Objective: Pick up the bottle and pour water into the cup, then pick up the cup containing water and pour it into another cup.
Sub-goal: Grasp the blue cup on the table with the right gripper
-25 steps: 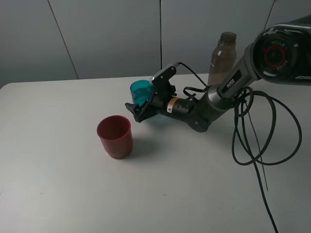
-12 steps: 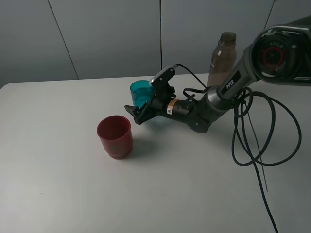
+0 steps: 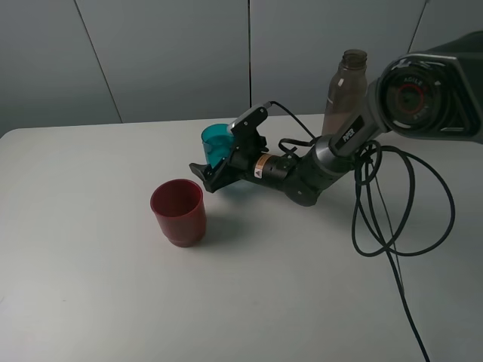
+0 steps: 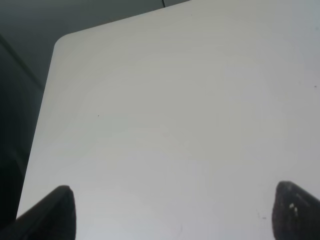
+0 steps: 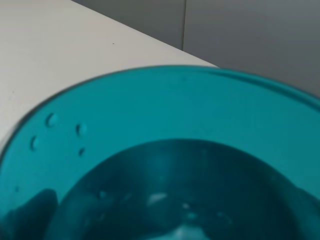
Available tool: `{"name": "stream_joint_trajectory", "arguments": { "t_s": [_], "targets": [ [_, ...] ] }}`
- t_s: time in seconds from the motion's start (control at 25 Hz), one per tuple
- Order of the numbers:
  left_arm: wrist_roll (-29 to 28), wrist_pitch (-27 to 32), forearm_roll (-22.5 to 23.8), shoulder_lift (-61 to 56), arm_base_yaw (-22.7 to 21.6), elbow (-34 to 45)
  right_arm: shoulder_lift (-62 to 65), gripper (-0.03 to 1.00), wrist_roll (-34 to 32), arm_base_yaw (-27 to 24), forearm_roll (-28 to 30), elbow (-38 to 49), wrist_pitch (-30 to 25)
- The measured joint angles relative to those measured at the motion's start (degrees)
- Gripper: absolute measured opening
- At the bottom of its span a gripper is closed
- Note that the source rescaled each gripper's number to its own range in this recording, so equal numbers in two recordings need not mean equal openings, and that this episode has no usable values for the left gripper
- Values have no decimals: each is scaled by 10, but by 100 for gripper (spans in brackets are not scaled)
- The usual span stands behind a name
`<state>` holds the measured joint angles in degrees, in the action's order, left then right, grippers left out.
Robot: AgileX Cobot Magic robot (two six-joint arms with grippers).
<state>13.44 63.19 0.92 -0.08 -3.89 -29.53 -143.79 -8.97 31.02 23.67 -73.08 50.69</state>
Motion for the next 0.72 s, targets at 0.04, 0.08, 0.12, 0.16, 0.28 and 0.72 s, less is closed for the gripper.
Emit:
{"name": "stream_joint_trajectory", "arguments": {
  "t_s": [0.04,0.08,0.12,0.16,0.28,0.72],
  "targets": [
    [0,0,0,0,0,0,0,100,0,0,1,0,0],
    [0,0,0,0,0,0,0,100,0,0,1,0,0],
    [0,0,0,0,0,0,0,100,0,0,2,0,0],
    [-2,0,0,0,0,0,0,100,0,0,3,-1,0],
    [-2,0,0,0,0,0,0,100,0,0,6,-1,0],
    [-2,0,0,0,0,0,0,3,-1,1,-5,-1,0]
  ]
}}
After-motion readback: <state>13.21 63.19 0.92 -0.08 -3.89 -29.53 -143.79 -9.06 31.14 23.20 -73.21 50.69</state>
